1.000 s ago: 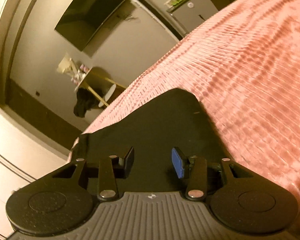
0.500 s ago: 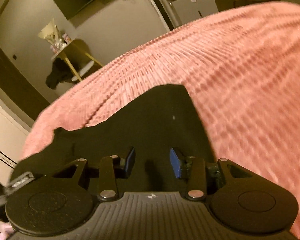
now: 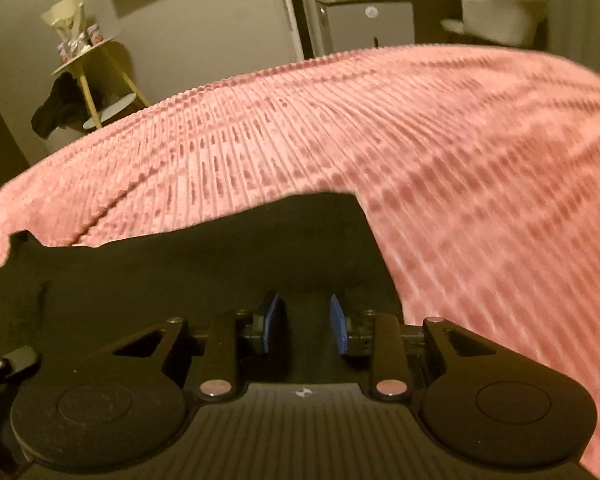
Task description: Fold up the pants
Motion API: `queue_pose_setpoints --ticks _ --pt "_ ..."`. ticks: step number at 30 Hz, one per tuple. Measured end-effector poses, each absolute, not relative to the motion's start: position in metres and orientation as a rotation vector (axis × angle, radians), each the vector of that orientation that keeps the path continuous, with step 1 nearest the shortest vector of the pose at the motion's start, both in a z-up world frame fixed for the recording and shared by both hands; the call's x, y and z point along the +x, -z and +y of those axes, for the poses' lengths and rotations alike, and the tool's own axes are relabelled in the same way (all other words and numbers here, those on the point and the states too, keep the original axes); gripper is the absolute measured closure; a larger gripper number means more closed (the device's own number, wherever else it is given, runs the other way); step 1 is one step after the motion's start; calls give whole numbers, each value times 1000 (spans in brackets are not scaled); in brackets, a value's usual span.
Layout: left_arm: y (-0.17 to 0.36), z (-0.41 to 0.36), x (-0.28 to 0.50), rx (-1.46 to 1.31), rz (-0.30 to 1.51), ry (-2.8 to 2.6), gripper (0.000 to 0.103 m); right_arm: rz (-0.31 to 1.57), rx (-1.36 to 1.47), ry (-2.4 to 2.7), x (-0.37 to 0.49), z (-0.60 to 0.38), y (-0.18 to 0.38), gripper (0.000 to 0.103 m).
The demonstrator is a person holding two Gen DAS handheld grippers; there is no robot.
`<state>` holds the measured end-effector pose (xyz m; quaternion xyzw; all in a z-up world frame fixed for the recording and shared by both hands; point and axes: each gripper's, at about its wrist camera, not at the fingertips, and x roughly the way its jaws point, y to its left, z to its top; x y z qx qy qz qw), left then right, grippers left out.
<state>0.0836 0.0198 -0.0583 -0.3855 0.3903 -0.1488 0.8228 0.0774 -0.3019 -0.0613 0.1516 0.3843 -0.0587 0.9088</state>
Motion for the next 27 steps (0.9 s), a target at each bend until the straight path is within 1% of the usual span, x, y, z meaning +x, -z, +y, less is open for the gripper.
queue_pose_setpoints --ticks 1,3,6,8,12,14,15,16,17,19,22,24,25,26,27 --pt "57 22 82 -831 815 331 90 786 301 103 68 -300 62 70" --pt "49 21 79 -831 766 351 91 769 280 84 49 -292 61 68" --pt "37 22 73 -816 708 375 92 752 355 52 36 -292 52 61" --pt "31 24 69 -812 680 379 93 750 366 38 30 -290 48 60" --pt "25 47 60 -895 633 298 93 725 337 -18 22 -277 40 60" --pt "23 54 60 -860 639 221 91 723 326 -25 21 -274 39 56" --pt "22 55 61 -813 656 180 87 727 324 -23 21 -274 40 55" --pt "21 54 60 -777 657 132 76 730 329 -20 21 -274 41 55" --pt "21 52 59 -747 649 92 71 731 340 -20 21 -276 41 55" --pt "20 48 62 -739 659 101 50 733 361 -20 21 -279 42 55" --pt "18 41 61 -720 655 143 35 750 374 -18 23 -280 48 53" --pt "19 37 63 -677 671 139 34 762 372 -18 26 -279 51 52" --pt "22 36 67 -672 694 135 35 765 367 -22 27 -278 52 49" --pt "25 35 70 -677 722 129 36 765 360 -26 27 -277 53 46" --pt "28 35 72 -686 740 111 40 766 350 -31 27 -275 53 44"
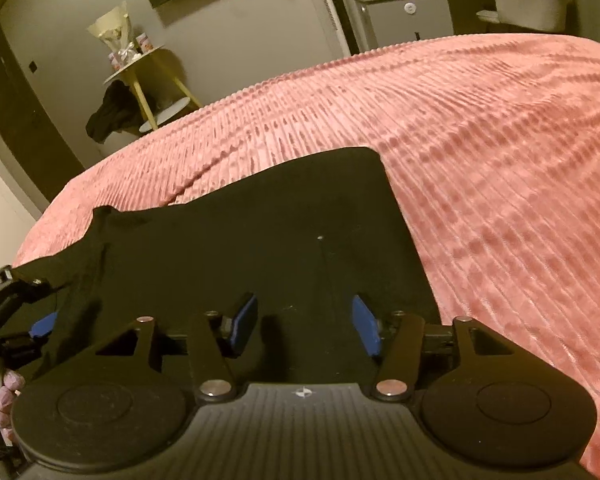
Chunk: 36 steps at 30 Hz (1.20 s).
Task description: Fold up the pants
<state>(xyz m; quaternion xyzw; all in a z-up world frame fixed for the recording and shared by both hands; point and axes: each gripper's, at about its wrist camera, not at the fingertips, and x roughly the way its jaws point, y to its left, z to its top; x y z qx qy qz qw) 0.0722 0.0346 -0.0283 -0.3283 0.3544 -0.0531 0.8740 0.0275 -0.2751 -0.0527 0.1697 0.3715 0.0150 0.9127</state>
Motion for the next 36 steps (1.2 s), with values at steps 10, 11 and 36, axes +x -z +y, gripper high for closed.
queue_pose_setpoints --ticks 10,11,36 --pt "31 71 60 -807 683 15 6 769 307 -53 29 -269 53 33" --pt "28 77 57 -823 667 8 6 770 313 -55 29 -270 53 31" --pt "87 311 -52 -1395 353 -194 0 793 298 -92 38 -259 56 4"
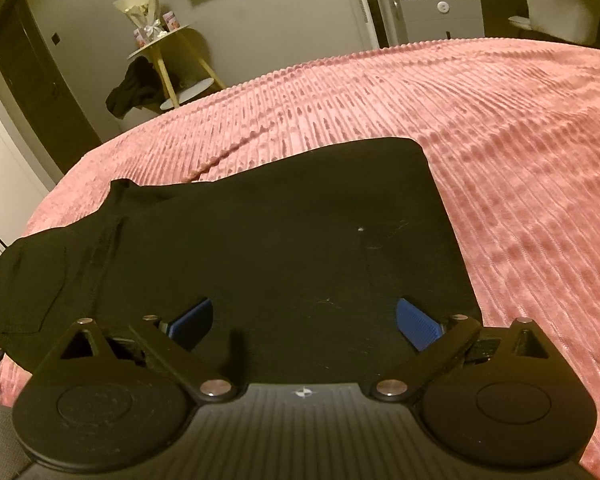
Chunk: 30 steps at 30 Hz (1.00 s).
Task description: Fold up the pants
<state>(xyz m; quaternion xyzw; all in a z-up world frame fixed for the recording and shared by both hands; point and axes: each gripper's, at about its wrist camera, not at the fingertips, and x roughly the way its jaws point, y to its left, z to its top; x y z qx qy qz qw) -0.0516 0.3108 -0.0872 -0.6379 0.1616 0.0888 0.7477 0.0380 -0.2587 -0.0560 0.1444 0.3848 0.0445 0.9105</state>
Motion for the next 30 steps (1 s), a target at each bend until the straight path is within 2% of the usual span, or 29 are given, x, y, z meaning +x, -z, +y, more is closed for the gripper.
queue_pose_setpoints --ticks 6,8,10,12,15,17,18,19,21,23,24,25,28,30 --pt "86 314 -36 -1328 330 -177 0 797 274 -79 41 -255 58 4" --pt "87 315 -37 -1330 300 -172 6 797 268 -76 40 -254 58 4" --pt "89 317 -40 -1316 299 -201 35 796 265 -75 40 -254 59 4" --pt "89 317 -45 -1304 266 -186 52 795 266 -76 40 -254 59 4" --pt "79 312 -47 -1251 214 -149 52 793 272 -76 40 -255 59 4" --pt "74 309 -42 -1206 220 -165 40 793 277 -76 41 -255 59 4" --pt "76 309 -39 -1215 223 -172 21 792 277 -76 41 -255 59 4" --pt "81 310 -35 -1245 229 -166 12 792 276 -76 41 -255 59 4" --pt "87 314 -28 -1266 238 -174 13 792 275 -75 41 -255 59 4" --pt "84 314 -26 -1245 254 -199 25 792 275 -74 41 -255 58 4" --pt "83 314 -25 -1218 282 -223 50 792 277 -74 41 -255 58 4" --pt "80 315 -25 -1185 307 -238 58 791 281 -73 40 -256 57 4" --pt "65 308 -29 -1132 295 -228 67 777 315 -73 37 -260 54 4" --pt "37 291 -29 -993 275 -209 69 765 344 -69 34 -263 51 4"
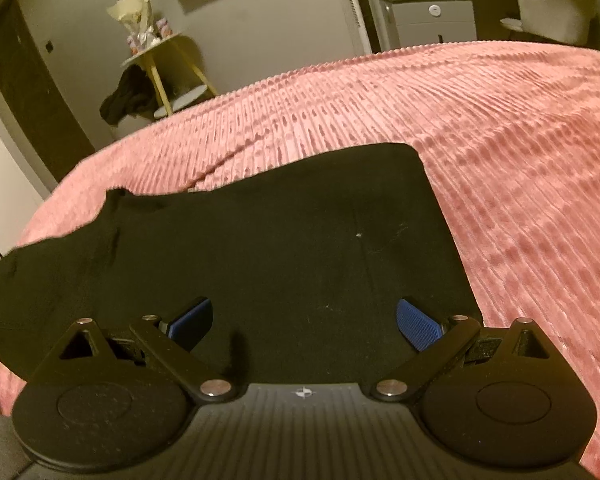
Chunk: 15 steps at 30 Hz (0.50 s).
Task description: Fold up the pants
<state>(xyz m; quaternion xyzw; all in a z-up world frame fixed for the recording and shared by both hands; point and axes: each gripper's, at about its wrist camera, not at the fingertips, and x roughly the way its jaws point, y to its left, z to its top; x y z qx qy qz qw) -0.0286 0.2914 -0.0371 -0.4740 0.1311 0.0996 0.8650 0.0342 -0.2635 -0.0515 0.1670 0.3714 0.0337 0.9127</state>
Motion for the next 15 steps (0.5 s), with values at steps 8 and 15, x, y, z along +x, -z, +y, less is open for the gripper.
queue_pose_setpoints --ticks 8,15 --pt "-74 180 -31 -519 173 7 69 710 444 -97 22 -275 42 4" --pt "-105 54 -34 -236 180 271 69 666 539 -113 12 -290 38 4"
